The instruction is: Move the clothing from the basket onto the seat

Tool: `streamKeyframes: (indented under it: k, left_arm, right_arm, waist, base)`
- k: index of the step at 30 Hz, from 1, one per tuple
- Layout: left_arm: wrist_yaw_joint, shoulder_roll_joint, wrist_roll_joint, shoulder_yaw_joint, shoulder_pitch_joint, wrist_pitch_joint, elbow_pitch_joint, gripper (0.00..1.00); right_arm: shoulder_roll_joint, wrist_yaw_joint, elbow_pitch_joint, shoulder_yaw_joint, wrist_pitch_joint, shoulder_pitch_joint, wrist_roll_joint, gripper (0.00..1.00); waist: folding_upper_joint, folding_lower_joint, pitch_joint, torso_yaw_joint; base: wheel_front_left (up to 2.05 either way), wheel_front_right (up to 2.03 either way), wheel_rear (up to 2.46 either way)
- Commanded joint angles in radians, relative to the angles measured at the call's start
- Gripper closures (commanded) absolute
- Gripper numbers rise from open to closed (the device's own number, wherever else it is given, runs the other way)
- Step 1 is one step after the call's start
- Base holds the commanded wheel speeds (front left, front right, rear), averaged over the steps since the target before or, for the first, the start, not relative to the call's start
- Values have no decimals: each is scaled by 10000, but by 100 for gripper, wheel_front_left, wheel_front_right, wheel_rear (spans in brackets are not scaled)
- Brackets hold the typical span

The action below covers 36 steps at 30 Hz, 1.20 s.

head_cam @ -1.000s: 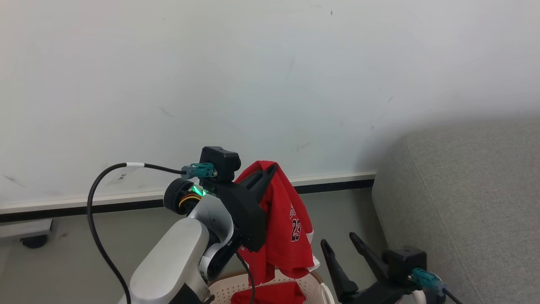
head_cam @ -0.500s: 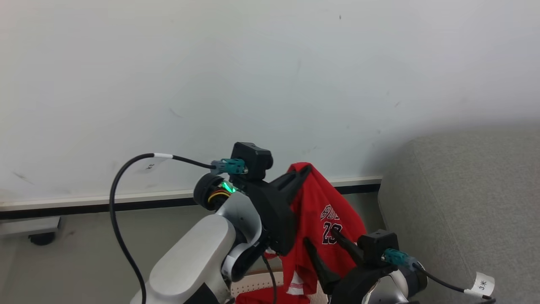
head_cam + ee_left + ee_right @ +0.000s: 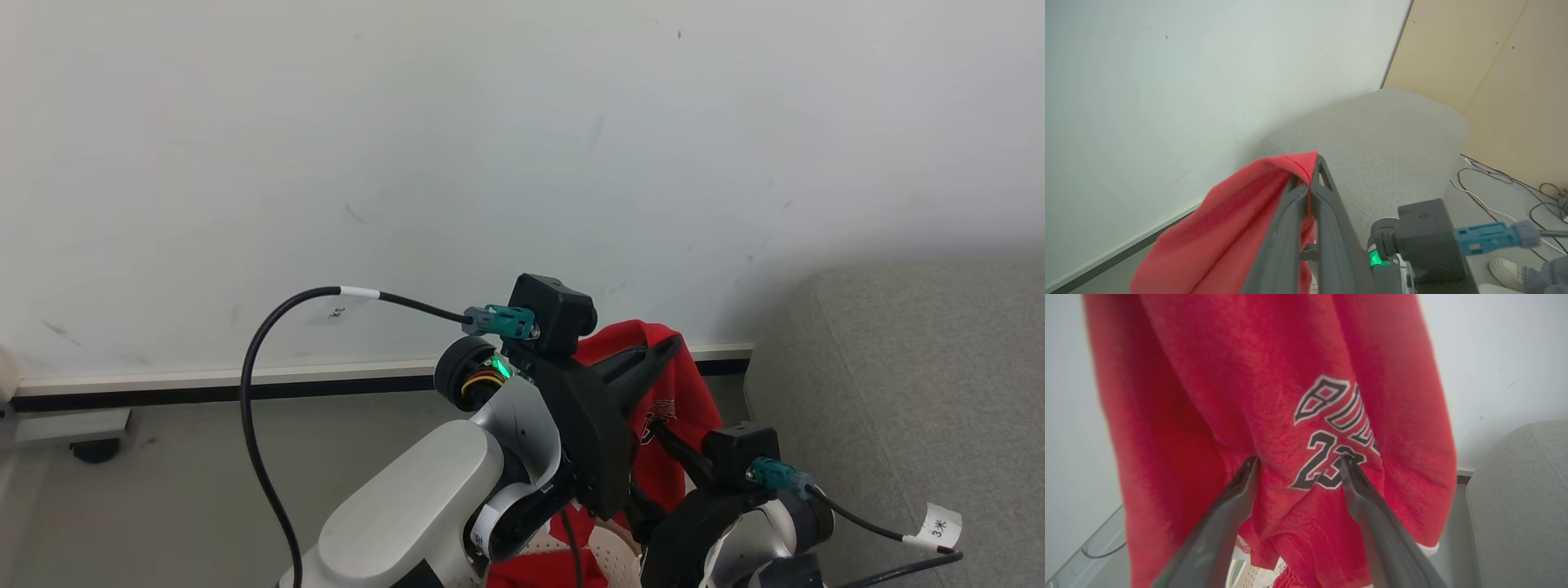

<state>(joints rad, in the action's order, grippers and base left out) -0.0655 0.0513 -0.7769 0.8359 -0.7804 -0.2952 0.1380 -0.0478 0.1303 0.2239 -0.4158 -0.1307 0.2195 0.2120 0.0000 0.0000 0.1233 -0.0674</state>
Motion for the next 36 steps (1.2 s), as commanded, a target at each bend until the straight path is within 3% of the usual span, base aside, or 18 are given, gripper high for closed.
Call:
streamKeyframes:
  k: [1, 6, 7, 8, 11, 14, 15, 16, 17, 18, 27, 36]
  left_arm:
    - [-45, -12, -218, 74, -90, -16, -126, 100]
    - [-128, -12, -594, 276, -32, 37, -360, 100]
    - [-132, -11, -631, 302, -41, 52, -376, 100]
    - [-140, -13, -663, 326, -51, 80, -380, 100]
    - [-153, -10, -623, 356, -53, 173, -265, 100]
    - [-106, 42, -503, 396, -21, 290, -82, 81]
    - [-86, 75, -461, 397, -5, 364, 2, 65]
    - [-84, 135, -396, 412, 4, 433, 98, 59]
    - [-88, 180, -320, 403, 11, 557, 183, 21]
    - [-99, 211, -232, 363, 30, 720, 284, 0]
    - [146, 716, 258, 239, 322, 2040, 1367, 0]
    - [218, 1508, 432, -135, 1248, 3648, 2103, 0]
  right_arm:
    - [-17, 8, 63, -31, 82, 175, 52, 0]
    - [-17, 8, 200, -145, 80, 259, 103, 0]
    - [-17, 8, 224, -164, 78, 300, 115, 14]
    - [-17, 8, 245, -187, 88, 334, 136, 100]
    - [-17, 8, 273, -278, 104, 359, 142, 100]
    - [-17, 8, 265, -276, 144, 326, 140, 100]
    - [-17, 8, 253, -275, 152, 308, 139, 100]
    - [-15, 8, 239, -285, 154, 287, 133, 100]
    - [-17, 8, 223, -296, 149, 269, 127, 100]
    - [-17, 8, 199, -302, 140, 246, 120, 100]
    - [-17, 8, -86, -191, 14, 35, -23, 100]
    - [-19, 8, -1001, 486, -352, -812, -586, 100]
  waist:
    - [0, 0, -7, 8]
    - [0, 0, -16, 39]
    - [0, 0, -18, 49]
    - [0, 0, -23, 61]
    - [0, 0, -37, 109]
    - [0, 0, -55, 159]
    - [0, 0, -64, 178]
    - [0, 0, -73, 198]
    - [0, 0, -82, 219]
    - [0, 0, -90, 241]
    - [0, 0, -197, 527]
    - [0, 0, -486, 1448]
  base:
    - [0, 0, 0]
    - [0, 0, 0]
    - [0, 0, 0]
    - [0, 0, 0]
    - [0, 0, 0]
    - [0, 0, 0]
    - [0, 0, 0]
    - [0, 0, 0]
    - [0, 0, 0]
    - [0, 0, 0]
    - [0, 0, 0]
    - [0, 0, 0]
